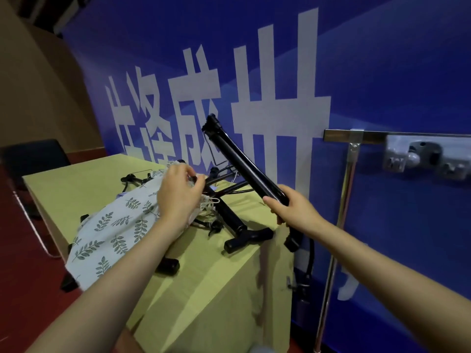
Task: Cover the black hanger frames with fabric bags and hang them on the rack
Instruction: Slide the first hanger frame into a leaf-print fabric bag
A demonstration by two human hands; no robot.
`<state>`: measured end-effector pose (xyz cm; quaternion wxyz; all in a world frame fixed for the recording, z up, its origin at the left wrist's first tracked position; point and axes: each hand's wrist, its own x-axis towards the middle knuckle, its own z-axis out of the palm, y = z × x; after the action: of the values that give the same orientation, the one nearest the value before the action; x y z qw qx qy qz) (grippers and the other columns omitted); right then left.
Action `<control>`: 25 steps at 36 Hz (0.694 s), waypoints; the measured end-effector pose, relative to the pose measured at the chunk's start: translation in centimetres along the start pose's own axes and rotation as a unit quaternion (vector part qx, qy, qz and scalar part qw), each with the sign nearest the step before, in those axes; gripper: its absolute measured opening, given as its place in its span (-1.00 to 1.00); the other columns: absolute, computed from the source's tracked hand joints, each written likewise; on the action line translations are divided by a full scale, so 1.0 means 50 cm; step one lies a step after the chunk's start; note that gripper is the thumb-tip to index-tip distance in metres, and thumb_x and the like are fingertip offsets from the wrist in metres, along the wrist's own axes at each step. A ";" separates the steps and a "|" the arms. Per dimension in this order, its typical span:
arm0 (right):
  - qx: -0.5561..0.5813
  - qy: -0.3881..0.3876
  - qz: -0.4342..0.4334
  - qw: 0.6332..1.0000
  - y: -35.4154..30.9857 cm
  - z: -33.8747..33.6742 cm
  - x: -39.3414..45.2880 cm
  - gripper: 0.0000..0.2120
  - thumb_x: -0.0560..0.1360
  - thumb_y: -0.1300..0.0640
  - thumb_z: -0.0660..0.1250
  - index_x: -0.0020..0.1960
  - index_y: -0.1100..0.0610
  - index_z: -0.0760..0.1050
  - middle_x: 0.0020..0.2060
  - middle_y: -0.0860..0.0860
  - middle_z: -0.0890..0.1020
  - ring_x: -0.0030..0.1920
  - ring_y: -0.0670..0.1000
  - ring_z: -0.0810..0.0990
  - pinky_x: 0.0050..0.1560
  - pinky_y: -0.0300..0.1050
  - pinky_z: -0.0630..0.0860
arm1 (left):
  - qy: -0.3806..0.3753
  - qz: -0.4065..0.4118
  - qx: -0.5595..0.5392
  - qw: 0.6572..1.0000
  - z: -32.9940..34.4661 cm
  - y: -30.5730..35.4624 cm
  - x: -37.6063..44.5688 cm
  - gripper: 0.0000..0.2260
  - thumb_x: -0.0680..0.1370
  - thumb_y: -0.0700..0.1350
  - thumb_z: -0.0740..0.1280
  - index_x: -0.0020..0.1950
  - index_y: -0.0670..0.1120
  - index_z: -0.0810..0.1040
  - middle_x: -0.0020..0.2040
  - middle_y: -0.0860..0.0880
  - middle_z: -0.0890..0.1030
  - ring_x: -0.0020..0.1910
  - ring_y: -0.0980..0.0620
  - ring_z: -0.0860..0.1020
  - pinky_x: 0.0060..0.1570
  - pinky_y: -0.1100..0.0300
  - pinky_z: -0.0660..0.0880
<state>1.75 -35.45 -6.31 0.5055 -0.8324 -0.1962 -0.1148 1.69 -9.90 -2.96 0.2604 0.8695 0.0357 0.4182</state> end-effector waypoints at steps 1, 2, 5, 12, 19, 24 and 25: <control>-0.004 -0.006 -0.001 1.000 0.005 -0.001 -0.004 -0.72 0.55 -0.04 0.33 0.23 -0.01 0.46 -0.21 -0.08 0.57 -0.35 -0.08 0.58 -0.36 -0.24 0.49 | -0.005 -0.006 0.030 1.000 0.002 -0.015 0.007 -0.76 0.51 0.15 0.30 0.02 0.02 0.43 0.00 0.07 0.46 -0.05 0.06 0.48 -0.17 0.10 0.51; -0.009 -0.013 -0.003 1.000 0.010 -0.002 -0.008 -0.69 0.55 -0.03 0.33 0.27 -0.02 0.44 -0.19 -0.09 0.57 -0.33 -0.09 0.58 -0.36 -0.27 0.48 | -0.016 -0.024 0.047 0.998 0.004 -0.024 0.012 -0.67 0.49 0.19 0.32 0.09 0.00 0.41 0.05 0.05 0.46 -0.01 0.04 0.48 -0.16 0.10 0.52; -0.045 -0.041 -0.012 0.998 0.025 -0.004 -0.019 -0.63 0.54 -0.04 0.34 0.32 -0.08 0.42 -0.17 -0.13 0.57 -0.33 -0.15 0.58 -0.35 -0.29 0.48 | -0.071 -0.108 0.074 0.989 0.017 -0.048 0.029 -0.41 0.47 0.23 0.37 0.30 -0.13 0.33 0.21 -0.11 0.42 0.08 -0.09 0.50 -0.11 0.06 0.51; -0.100 -0.119 -0.013 0.988 0.044 -0.033 -0.022 -0.63 0.52 -0.12 0.35 0.30 -0.13 0.45 -0.10 -0.06 0.64 -0.33 -0.08 0.62 -0.31 -0.16 0.59 | -0.128 -0.143 -0.023 0.981 0.014 -0.081 0.045 -0.64 0.63 -0.10 0.15 -0.36 -0.13 0.37 -0.43 -0.12 0.44 -0.44 -0.08 0.39 -0.43 0.14 0.25; -0.091 -0.187 -0.014 0.978 0.027 -0.059 -0.010 -0.65 0.53 -0.06 0.36 0.29 -0.09 0.48 -0.19 -0.05 0.62 -0.34 -0.02 0.61 -0.24 -0.07 0.59 | -0.058 -0.137 -0.159 0.976 -0.035 -0.073 0.013 -0.66 0.68 -0.04 0.08 -0.26 -0.11 0.35 -0.38 -0.05 0.31 -0.40 0.01 0.27 -0.37 0.14 0.19; -0.074 -0.226 -0.011 0.971 -0.010 -0.047 0.004 -0.75 0.55 -0.04 0.33 0.20 -0.01 0.50 -0.25 -0.01 0.58 -0.35 -0.06 0.58 -0.33 -0.19 0.52 | -0.029 -0.104 -0.184 0.977 -0.064 -0.058 0.018 -0.65 0.67 -0.02 0.10 -0.29 -0.12 0.28 -0.39 -0.06 0.27 -0.39 0.01 0.24 -0.35 0.11 0.15; -0.077 -0.229 -0.011 0.970 -0.017 -0.043 0.006 -0.75 0.56 -0.02 0.33 0.20 0.01 0.50 -0.25 -0.01 0.57 -0.38 -0.11 0.57 -0.36 -0.25 0.48 | -0.032 -0.101 -0.194 0.975 -0.069 -0.055 0.019 -0.65 0.67 -0.01 0.11 -0.28 -0.13 0.29 -0.41 -0.05 0.26 -0.41 0.02 0.23 -0.36 0.11 0.15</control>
<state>1.64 -36.97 -4.52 0.3803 -0.8708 -0.3061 0.0583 0.18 -5.79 -1.83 0.4659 0.8075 0.0331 0.3603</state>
